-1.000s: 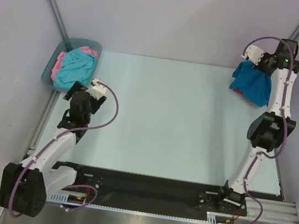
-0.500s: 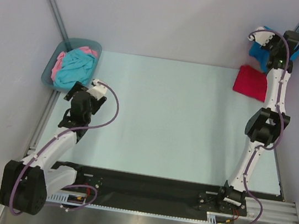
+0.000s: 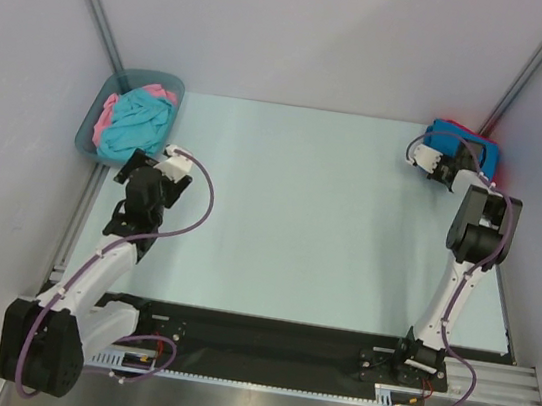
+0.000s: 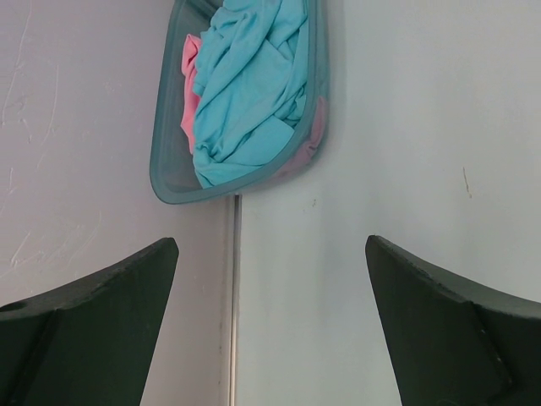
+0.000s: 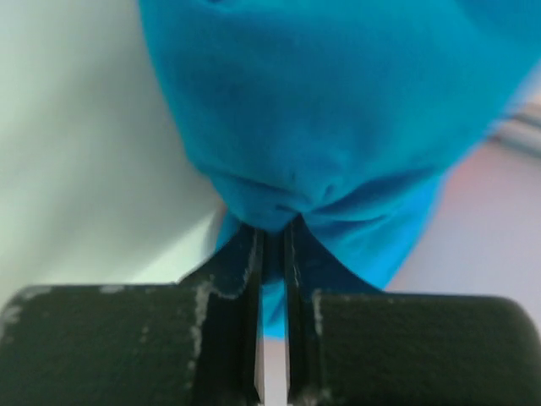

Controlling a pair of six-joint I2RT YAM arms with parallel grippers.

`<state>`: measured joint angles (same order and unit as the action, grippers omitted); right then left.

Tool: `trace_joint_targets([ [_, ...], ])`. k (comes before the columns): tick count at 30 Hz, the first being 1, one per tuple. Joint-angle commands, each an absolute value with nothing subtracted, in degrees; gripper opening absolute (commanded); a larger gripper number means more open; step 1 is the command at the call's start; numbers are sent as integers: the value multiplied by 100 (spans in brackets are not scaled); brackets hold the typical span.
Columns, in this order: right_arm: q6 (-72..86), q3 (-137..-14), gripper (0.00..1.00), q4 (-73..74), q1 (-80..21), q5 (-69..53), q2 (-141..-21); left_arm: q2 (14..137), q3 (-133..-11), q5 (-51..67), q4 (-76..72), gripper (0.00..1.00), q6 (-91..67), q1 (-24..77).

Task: Fold and stack the t-shirts
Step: Neatly place the folded tshirt to the corner, then reset both grippers

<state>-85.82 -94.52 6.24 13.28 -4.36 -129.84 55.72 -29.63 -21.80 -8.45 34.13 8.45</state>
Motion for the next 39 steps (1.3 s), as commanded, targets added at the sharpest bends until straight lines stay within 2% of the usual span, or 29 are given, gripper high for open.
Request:
trace_joint_targets([
  [1, -8350, -9247, 0, 966, 1441, -421, -12596, 5379, -2927, -2065, -1002, 100, 3437, 782],
  [2, -8306, -9237, 0, 1028, 1468, -448, -12577, 5370, -2909, -2065, -1019, 100, 3428, 782],
  [5, -8165, -9229, 27, 1090, 1520, -343, -12577, 5396, -2927, -2144, -1037, 100, 3445, 782],
  [6, -8078, -9246, 42, 1099, 1564, -360, -12577, 5388, -2935, -2153, -1028, 100, 3445, 782],
  [9, -7998, -9255, 61, 1151, 1635, -413, -12516, 5318, -2962, -2153, -984, 100, 3410, 782],
  [10, -7911, -9272, 70, 1134, 1696, -430, -12498, 5291, -2962, -2145, -976, 100, 3401, 782],
  [11, -7875, -9290, 73, 1125, 1722, -448, -12463, 5274, -2962, -2136, -958, 100, 3393, 782],
  [13, -7700, -9343, 91, 1142, 1810, -501, -12402, 5273, -2979, -2162, -949, 99, 3393, 782],
  [15, -7655, -9369, 97, 1256, 1872, -589, -12261, 5265, -2988, -2162, -914, 100, 3384, 782],
  [17, -7559, -9326, 98, 1380, 1968, -711, -12121, 5265, -2988, -2136, -897, 100, 3358, 782],
  [24, -7331, -9019, 96, 2108, 2144, -992, -11234, 5265, -3094, -2066, -774, 100, 3287, 782],
  [26, -6964, -8921, 95, 2521, 2136, -1421, -10707, 5221, -3103, -2048, -756, 100, 3278, 782],
  [29, -6409, -8737, 83, 2926, 2004, -1870, -9951, 5168, -3076, -2030, -738, 100, 3278, 782],
  [30, -5955, -8528, 72, 2944, 1873, -1942, -9706, 5159, -3067, -2030, -730, 100, 3278, 782],
  [32, -5513, -8307, 68, 2804, 1715, -2082, -9081, 5150, -3093, -2021, -712, 100, 3235, 774],
  [34, -4740, -8009, 40, 2584, 1416, -2100, -8729, 5150, -3103, -2004, -694, 100, 3199, 773],
  [35, -4450, -7911, 32, 2497, 1328, -2196, -8432, 5168, -3103, -2004, -686, 100, 3191, 773],
  [36, -4178, -7823, 31, 2209, 1214, -2206, -8333, 5159, -3103, -1987, -677, 100, 3190, 773],
  [38, -3518, -7586, 34, 1830, 889, -1979, -8218, 5150, -3103, -1942, -642, 100, 3156, 773],
  [39, -3350, -7541, 16, 1489, 783, -1812, -8270, 5142, -3111, -1925, -633, 100, 3147, 773],
])
